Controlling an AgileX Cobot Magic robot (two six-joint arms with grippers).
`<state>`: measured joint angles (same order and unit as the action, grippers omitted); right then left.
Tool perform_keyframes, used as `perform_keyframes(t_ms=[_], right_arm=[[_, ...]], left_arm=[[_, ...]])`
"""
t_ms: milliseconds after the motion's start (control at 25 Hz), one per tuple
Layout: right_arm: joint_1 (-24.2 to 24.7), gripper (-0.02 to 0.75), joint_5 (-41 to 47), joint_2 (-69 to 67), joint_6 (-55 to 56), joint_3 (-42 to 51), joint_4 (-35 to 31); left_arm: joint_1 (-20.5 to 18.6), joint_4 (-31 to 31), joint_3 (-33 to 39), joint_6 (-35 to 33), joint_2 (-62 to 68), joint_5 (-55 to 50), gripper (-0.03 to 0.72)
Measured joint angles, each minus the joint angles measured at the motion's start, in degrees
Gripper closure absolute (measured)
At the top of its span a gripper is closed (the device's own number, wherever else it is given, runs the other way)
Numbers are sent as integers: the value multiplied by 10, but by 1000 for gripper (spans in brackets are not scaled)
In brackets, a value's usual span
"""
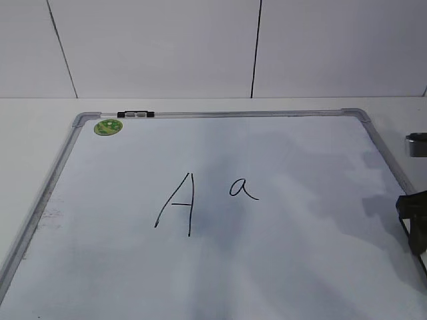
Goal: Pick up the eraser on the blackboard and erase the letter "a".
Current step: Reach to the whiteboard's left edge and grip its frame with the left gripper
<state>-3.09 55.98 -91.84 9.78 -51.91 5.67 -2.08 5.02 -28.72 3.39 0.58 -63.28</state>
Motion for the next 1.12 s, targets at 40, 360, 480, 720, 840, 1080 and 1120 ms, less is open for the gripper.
perform_keyframes(t_ms=[40, 360, 480, 720, 840, 1080, 1120], right_arm=[[0, 165, 9, 0, 0, -7, -3], [-8, 165, 52, 0, -27, -55, -62], [-45, 165, 63, -1, -31, -84, -60], [-125, 165, 107, -43, -31, -178, -46], [-148, 165, 125, -67, -32, -222, -43], [-183, 166, 134, -111, -32, -286, -41], [-189, 166, 134, -115, -32, -292, -41]], left_arm=[[0, 0, 0, 0, 0, 0, 454], [0, 0, 0, 0, 0, 0, 454], [0, 0, 0, 0, 0, 0, 454], [0, 0, 0, 0, 0, 0, 454], [0, 0, 0, 0, 0, 0, 454], [0, 0, 0, 0, 0, 0, 454], [0, 0, 0, 0, 0, 0, 454]])
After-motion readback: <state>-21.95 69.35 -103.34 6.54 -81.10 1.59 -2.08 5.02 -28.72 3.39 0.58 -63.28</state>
